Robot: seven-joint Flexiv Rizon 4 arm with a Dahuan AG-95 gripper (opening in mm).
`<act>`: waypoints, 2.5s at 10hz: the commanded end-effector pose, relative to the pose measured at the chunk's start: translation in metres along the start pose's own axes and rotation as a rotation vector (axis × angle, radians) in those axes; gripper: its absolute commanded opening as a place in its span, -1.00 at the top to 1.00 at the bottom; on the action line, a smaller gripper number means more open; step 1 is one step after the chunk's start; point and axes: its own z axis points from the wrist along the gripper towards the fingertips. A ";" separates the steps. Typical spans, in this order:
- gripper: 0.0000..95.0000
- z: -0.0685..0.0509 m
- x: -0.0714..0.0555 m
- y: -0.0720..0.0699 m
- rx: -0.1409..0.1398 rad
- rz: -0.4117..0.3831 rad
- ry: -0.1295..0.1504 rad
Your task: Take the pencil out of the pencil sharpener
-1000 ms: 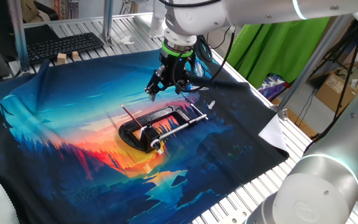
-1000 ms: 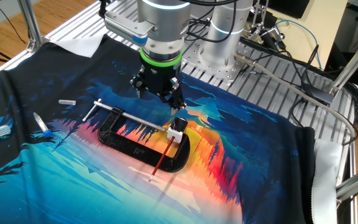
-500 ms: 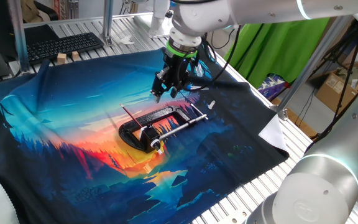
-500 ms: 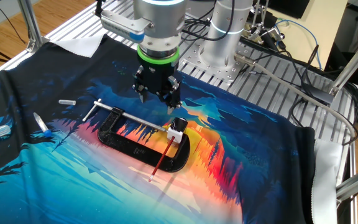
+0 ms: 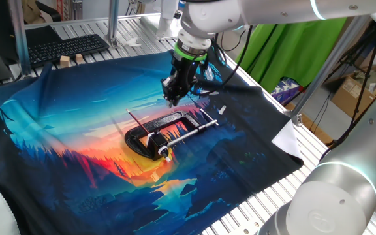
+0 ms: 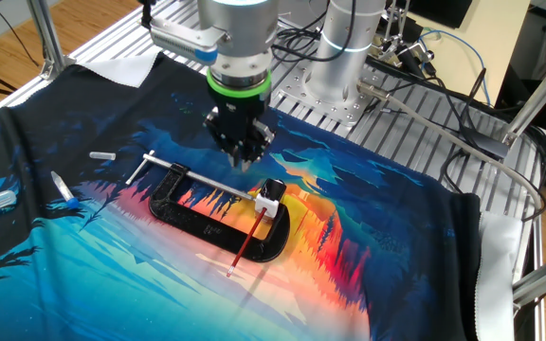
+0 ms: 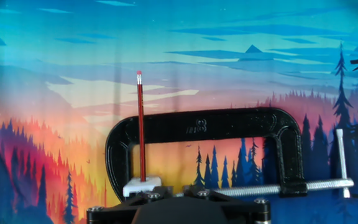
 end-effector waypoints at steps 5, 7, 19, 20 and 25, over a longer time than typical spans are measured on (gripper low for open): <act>0.60 0.011 -0.023 0.018 -0.008 0.065 -0.007; 0.60 0.016 -0.032 0.022 -0.014 0.078 -0.015; 0.60 0.055 -0.072 0.055 -0.008 0.142 -0.028; 0.60 0.062 -0.075 0.054 -0.009 0.143 -0.029; 0.60 0.083 -0.079 0.050 -0.008 0.140 -0.037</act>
